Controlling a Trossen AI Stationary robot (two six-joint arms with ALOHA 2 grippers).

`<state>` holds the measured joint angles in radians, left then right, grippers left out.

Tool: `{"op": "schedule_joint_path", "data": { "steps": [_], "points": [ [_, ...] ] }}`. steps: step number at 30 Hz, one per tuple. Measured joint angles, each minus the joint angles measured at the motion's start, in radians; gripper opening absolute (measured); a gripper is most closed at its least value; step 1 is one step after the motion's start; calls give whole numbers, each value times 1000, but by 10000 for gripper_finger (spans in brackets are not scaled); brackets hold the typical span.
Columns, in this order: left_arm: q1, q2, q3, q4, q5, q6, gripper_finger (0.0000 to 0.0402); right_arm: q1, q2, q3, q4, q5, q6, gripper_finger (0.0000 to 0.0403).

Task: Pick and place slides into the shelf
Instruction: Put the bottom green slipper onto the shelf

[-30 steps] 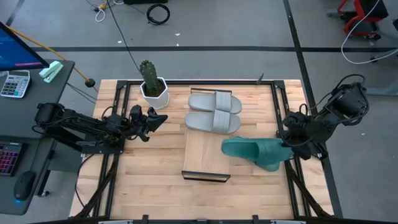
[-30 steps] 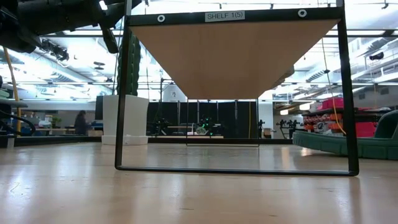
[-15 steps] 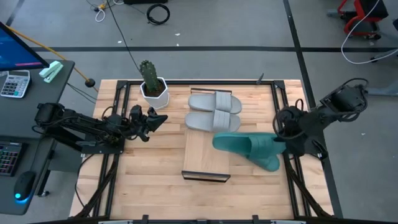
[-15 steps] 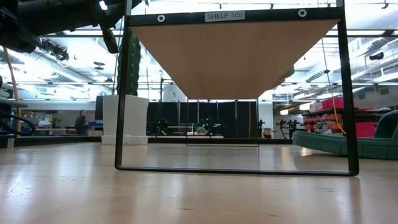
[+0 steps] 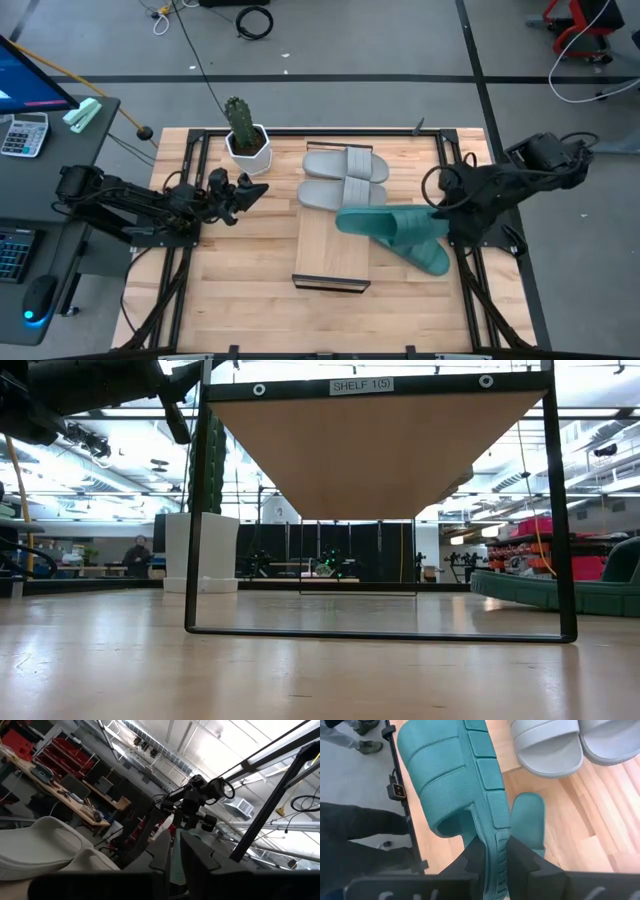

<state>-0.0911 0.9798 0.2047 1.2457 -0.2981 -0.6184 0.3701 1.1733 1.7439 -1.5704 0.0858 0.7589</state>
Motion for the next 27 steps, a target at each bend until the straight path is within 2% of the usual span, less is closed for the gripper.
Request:
{"op": "schedule_joint_path", "data": {
  "steps": [10,17,23,27],
  "points": [
    [0,0,39,-7,7,49,73,-63,5,0,8,-52,-62,49],
    [0,0,78,-24,8,81,85,-91,6,0,73,-51,-115,49],
    [0,1,107,-33,8,122,86,-165,6,0,91,-28,-187,49],
    [0,1,152,-55,8,177,87,-206,6,0,172,0,-226,49]
  ]
}}
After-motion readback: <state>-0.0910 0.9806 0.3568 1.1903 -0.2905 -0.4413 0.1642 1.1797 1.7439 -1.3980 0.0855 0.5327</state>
